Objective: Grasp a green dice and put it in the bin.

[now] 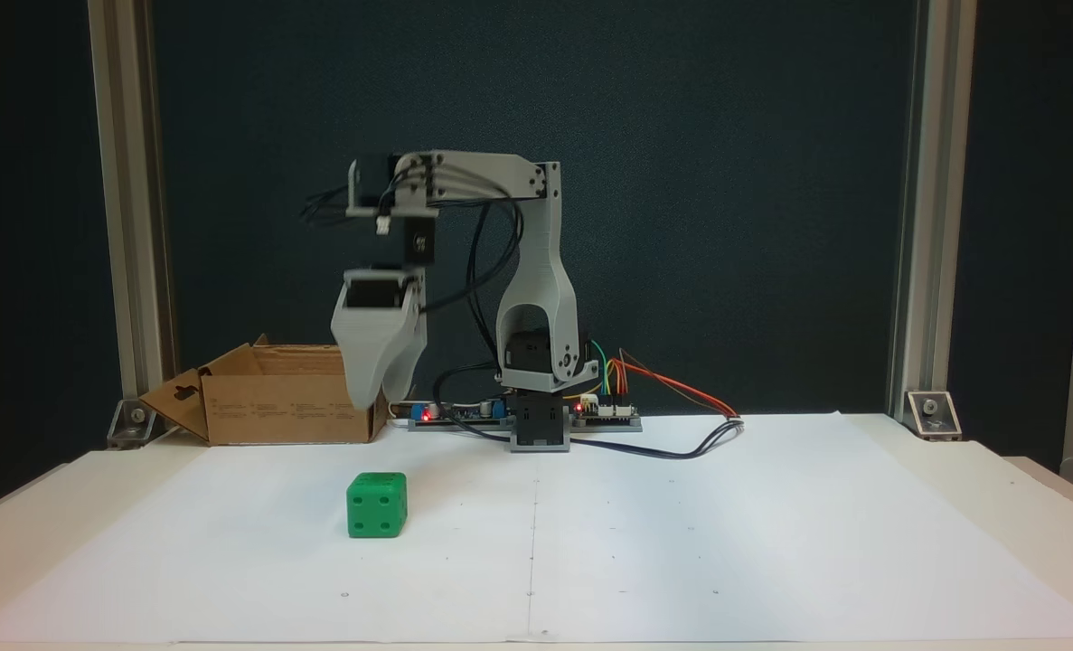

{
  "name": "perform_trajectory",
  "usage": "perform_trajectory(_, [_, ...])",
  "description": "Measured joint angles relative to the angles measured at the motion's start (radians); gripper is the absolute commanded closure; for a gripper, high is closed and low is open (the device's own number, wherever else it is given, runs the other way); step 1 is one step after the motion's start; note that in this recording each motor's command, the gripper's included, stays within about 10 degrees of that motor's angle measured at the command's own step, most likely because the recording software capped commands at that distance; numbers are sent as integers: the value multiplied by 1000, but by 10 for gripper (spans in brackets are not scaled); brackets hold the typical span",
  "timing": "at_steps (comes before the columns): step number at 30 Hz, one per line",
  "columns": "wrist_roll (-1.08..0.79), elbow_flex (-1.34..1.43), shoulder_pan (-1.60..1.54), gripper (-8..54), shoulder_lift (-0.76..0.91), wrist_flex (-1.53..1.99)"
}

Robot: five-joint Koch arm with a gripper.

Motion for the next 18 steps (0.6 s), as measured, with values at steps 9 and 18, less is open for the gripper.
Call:
perform_trajectory(9, [-2, 0, -11, -22, -23, 0])
perform_trajectory(18, [-6, 0, -15, 5, -132, -5])
